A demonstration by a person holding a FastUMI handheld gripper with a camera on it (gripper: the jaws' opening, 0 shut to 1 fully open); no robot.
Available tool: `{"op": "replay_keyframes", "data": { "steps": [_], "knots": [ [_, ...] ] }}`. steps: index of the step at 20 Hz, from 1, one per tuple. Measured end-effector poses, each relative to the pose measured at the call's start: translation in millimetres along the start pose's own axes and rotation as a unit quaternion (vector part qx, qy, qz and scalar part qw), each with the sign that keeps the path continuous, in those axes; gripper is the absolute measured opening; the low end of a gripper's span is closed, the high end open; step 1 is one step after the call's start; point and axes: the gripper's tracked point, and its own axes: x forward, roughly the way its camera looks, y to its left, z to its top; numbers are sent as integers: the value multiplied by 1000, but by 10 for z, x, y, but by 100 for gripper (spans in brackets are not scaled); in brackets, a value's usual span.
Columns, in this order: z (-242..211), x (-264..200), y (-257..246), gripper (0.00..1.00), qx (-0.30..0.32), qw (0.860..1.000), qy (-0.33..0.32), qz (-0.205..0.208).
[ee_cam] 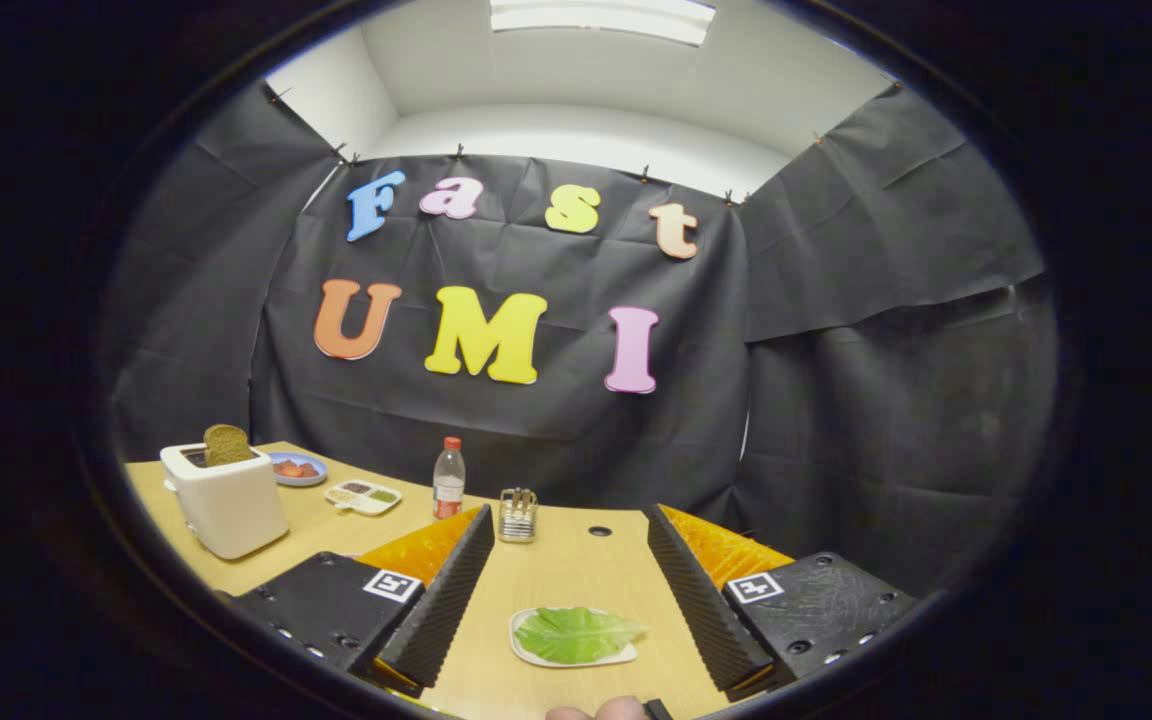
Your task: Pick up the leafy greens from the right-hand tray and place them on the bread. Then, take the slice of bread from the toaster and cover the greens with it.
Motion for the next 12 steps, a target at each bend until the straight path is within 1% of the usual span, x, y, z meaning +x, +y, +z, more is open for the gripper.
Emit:
{"op": "replay_keyframes", "data": {
  "steps": [3,6,9,12],
  "knots": [
    [-96,-11,-140,95,11,1000,7,-8],
    [-337,17,-373,95,13,999,27,-22],
    [-690,118,-555,95,31,997,66,-24],
    [-1147,289,-636,95,77,989,123,-14]
  ]
}}
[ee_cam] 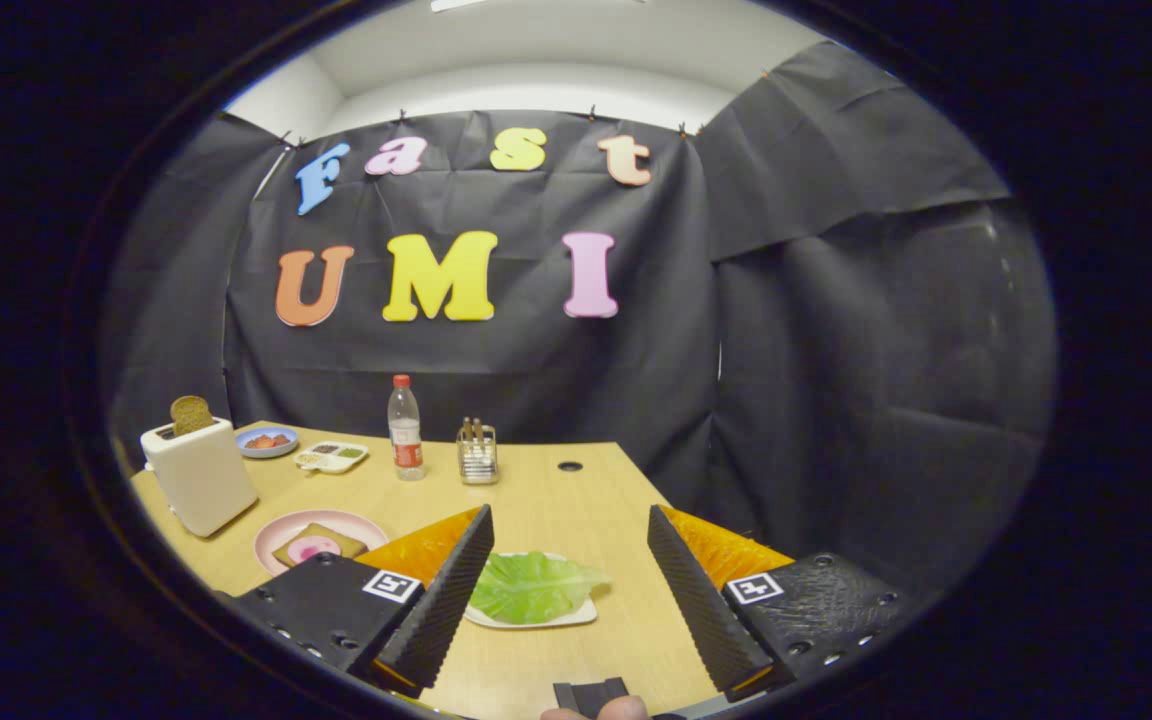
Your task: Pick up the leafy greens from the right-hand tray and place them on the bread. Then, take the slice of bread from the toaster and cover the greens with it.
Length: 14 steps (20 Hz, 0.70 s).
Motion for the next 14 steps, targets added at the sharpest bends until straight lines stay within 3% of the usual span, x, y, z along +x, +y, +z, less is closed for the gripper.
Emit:
{"op": "replay_keyframes", "data": {
  "steps": [3,7,12,14],
  "knots": [
    [-346,280,-50,95,72,995,70,15],
    [-566,670,-183,96,134,984,114,2],
    [-918,1066,-191,96,219,957,190,-13],
    [-969,1170,-169,96,224,954,198,-16]
  ]
}}
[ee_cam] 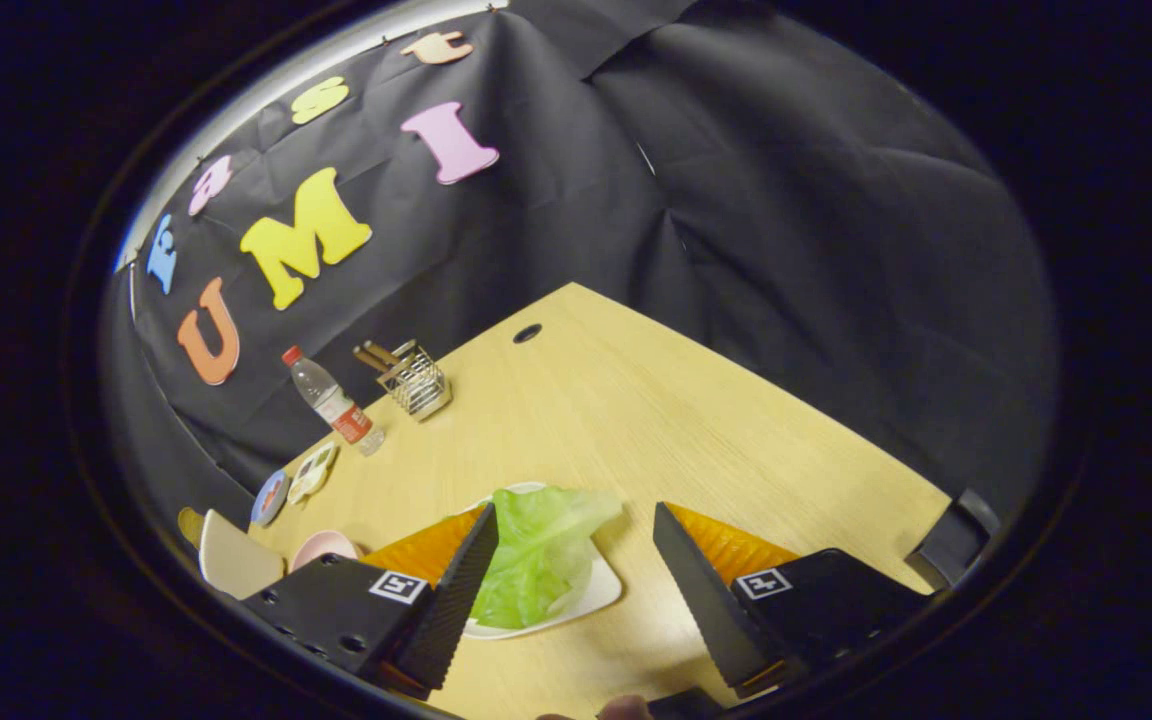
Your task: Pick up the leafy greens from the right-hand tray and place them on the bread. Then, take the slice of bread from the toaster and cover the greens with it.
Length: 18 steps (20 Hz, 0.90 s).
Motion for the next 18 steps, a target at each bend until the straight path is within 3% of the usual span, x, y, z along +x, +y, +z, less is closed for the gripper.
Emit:
{"op": "replay_keyframes", "data": {
  "steps": [4,6,7,12,15,18],
  "knots": [
    [-31,188,22,93,33,999,25,7],
    [-29,285,-34,77,52,998,32,-2],
    [-44,330,-17,77,53,998,33,-3],
    [2,421,-137,26,83,996,37,-26],
    [68,373,-122,1,84,996,28,-12],
    [212,229,-1,0,71,997,8,17]
  ]
}}
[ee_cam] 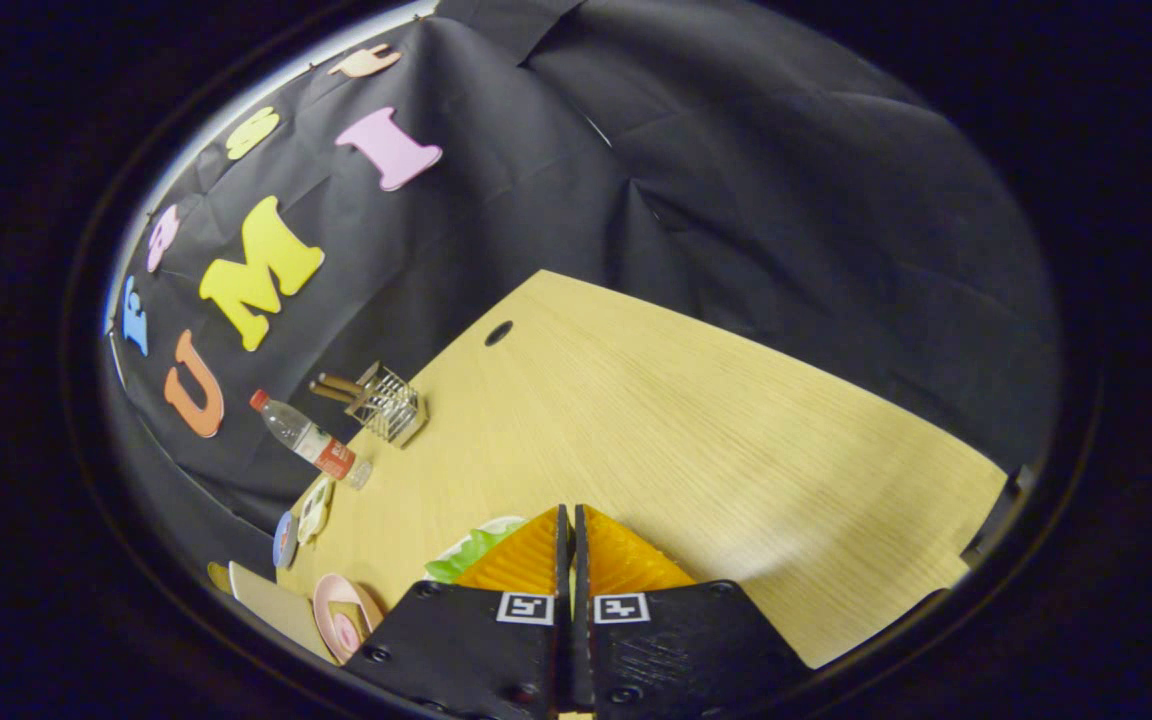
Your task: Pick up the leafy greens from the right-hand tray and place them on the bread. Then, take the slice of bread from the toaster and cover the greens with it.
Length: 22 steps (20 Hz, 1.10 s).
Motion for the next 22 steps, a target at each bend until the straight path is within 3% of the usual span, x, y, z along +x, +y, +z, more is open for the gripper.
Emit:
{"op": "replay_keyframes", "data": {
  "steps": [11,22],
  "knots": [
    [244,-716,973,0,11,991,-44,126],
    [-393,-1178,2552,0,-50,974,-31,219]
  ]
}}
